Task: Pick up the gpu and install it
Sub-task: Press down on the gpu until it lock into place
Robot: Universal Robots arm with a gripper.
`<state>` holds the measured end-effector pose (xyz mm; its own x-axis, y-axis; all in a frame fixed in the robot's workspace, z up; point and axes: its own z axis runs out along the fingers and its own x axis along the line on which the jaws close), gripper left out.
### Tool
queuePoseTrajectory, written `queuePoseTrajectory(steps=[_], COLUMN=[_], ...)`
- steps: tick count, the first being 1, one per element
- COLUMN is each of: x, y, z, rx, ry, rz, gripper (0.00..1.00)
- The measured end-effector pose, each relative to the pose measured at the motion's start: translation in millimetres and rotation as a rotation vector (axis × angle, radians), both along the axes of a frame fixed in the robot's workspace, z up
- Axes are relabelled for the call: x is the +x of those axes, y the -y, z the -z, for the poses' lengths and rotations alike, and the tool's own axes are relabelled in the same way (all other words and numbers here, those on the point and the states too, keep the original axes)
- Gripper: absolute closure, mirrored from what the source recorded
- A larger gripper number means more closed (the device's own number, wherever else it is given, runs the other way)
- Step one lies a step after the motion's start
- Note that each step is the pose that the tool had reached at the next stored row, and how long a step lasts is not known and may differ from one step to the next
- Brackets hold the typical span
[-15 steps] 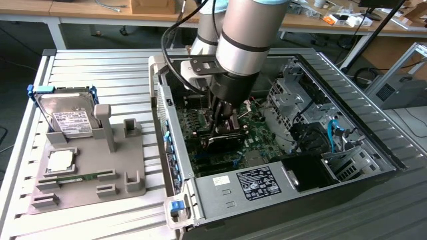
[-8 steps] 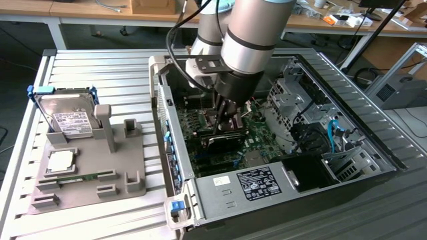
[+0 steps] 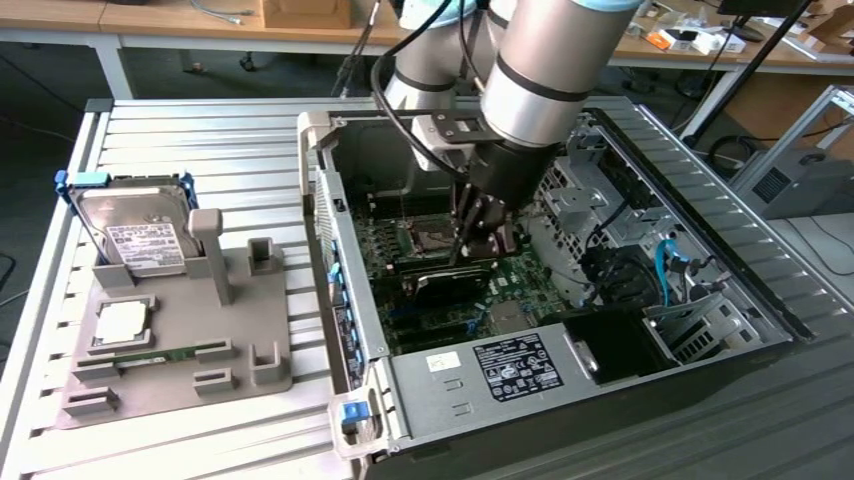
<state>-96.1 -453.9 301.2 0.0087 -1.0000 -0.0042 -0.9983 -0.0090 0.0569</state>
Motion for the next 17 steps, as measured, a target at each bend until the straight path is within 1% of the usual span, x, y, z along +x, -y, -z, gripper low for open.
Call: queuePoseTrajectory(steps=[1, 2, 3, 5, 9, 13, 14, 17], x=[-0.1, -5.4, -17.0, -27.1, -43.9, -48.8, -51.9, -56.6], y=[0.0, 0.0, -0.1, -0.7, -4.8, -6.3, -6.5, -6.5], z=[-0.1, 0.7, 3.9, 7.7, 13.5, 19.5, 21.8, 23.5], rx=[-0.0001, -0.0002, -0.0002, -0.001, -0.0051, -0.0063, -0.0066, -0.007], ry=[-0.0001, -0.0002, 0.0, 0.0, -0.0001, 0.0, -0.0001, 0.0], rz=[0.0, 0.0, 0.0, 0.0, 0.0, 0.0, 0.0, 0.0], gripper=[0.89, 0.89, 0.89, 0.89, 0.89, 0.89, 0.89, 0.89])
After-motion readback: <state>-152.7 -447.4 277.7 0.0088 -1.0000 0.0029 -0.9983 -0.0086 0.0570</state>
